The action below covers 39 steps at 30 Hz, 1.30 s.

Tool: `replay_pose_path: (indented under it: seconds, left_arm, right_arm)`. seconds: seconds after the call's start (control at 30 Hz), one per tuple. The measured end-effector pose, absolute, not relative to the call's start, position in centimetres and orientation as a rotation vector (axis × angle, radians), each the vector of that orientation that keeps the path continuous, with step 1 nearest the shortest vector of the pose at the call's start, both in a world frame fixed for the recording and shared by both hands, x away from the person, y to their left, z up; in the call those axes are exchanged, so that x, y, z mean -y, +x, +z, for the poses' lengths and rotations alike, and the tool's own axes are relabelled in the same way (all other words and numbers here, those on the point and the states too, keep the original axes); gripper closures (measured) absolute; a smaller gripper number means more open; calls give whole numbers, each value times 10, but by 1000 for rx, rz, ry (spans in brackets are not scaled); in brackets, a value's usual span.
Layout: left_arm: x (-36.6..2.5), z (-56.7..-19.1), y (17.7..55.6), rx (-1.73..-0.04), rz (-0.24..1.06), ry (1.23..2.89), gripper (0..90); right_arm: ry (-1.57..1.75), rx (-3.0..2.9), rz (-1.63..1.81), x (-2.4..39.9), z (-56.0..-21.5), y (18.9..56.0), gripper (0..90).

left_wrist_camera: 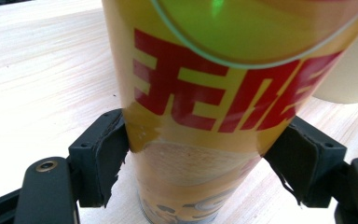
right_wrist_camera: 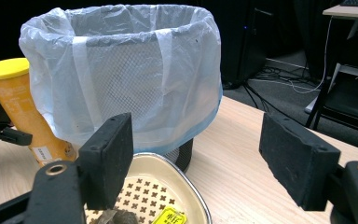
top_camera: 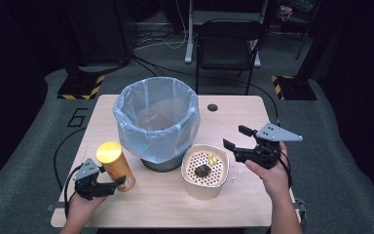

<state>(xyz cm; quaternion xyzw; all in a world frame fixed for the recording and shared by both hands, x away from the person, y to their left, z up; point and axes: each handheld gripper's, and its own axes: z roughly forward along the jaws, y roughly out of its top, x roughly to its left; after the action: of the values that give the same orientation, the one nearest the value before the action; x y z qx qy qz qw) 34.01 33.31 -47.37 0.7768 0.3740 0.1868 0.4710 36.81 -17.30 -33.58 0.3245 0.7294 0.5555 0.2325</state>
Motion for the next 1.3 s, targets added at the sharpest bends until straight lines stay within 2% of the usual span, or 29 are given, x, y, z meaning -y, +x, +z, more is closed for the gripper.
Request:
replay_pose_path:
  seconds: [0.23, 0.4, 0.77, 1.3]
  left_arm:
    - [-331, -475, 342, -917, 488, 1890, 231]
    - [-328, -474, 346, -948, 447, 1871, 200]
    - [-325, -470, 341, -899, 530, 1885, 241]
    - [-348, -421, 324, -967, 486, 1873, 242]
  right_arm:
    - [902, -2010, 1527, 174, -338, 370, 259]
    - [919, -2007, 1532, 174, -339, 370, 260]
    - [915, -2006, 1533, 174, -342, 373, 264]
    - [942, -2000, 1536, 180, -344, 375, 265]
